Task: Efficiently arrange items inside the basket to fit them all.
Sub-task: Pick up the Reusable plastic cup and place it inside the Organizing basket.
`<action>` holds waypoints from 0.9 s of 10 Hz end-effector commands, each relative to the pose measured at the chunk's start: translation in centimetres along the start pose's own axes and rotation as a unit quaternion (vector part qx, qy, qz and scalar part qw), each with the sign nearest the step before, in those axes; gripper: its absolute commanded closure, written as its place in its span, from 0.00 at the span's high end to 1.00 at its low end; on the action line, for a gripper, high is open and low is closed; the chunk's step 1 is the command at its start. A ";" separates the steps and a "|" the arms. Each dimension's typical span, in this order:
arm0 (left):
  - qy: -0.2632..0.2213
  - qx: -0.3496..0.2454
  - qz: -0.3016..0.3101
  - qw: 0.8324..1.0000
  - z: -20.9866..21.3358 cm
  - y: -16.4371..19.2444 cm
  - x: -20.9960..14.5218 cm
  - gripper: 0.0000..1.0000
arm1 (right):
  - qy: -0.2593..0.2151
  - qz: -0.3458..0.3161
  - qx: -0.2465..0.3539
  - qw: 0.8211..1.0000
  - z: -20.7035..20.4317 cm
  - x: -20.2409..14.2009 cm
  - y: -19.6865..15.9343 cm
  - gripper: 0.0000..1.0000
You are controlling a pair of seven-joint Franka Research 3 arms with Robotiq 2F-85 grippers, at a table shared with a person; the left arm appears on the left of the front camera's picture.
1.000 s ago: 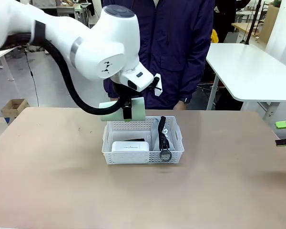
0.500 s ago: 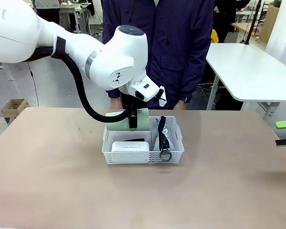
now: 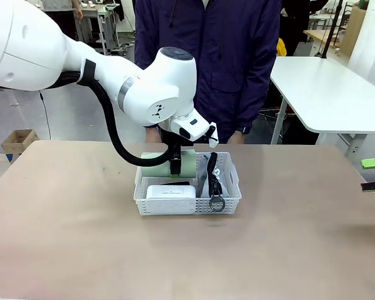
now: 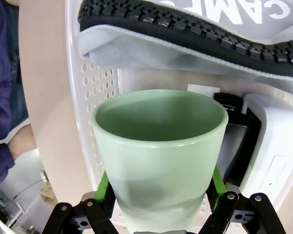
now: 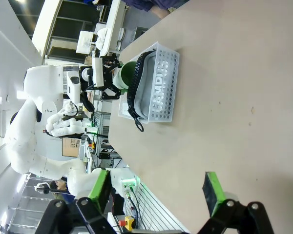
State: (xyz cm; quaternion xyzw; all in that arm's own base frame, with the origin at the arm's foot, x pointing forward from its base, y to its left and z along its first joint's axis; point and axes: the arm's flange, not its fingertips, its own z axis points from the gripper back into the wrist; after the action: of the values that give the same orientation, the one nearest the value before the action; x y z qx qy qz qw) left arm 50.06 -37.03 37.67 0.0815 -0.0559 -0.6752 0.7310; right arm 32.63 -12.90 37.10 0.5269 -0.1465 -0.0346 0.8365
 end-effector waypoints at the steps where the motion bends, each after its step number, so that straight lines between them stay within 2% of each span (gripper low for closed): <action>1: -0.001 0.017 -0.003 1.000 -0.1 0.3 0.5 0.88 | -0.004 -0.006 0.006 1.000 0.1 0.1 0.5 1.00; 5: 0.000 0.007 -0.007 1.000 -1.4 0.5 0.4 0.88 | -0.004 -0.006 0.006 1.000 0.1 0.1 0.5 1.00; 6: -0.001 0.003 -0.001 1.000 -1.3 0.5 0.5 1.00 | -0.004 -0.006 0.006 1.000 0.1 0.1 0.5 1.00; 9: -0.006 0.007 -0.008 1.000 -0.8 0.4 0.3 1.00 | -0.004 -0.006 0.006 1.000 0.1 0.1 0.5 1.00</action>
State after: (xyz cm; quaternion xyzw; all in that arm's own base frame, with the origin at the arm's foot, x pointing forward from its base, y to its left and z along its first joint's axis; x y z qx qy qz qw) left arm 50.67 -37.62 36.46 0.0767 -0.0585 -0.6789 0.7279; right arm 32.63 -12.91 37.10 0.5269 -0.1465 -0.0346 0.8365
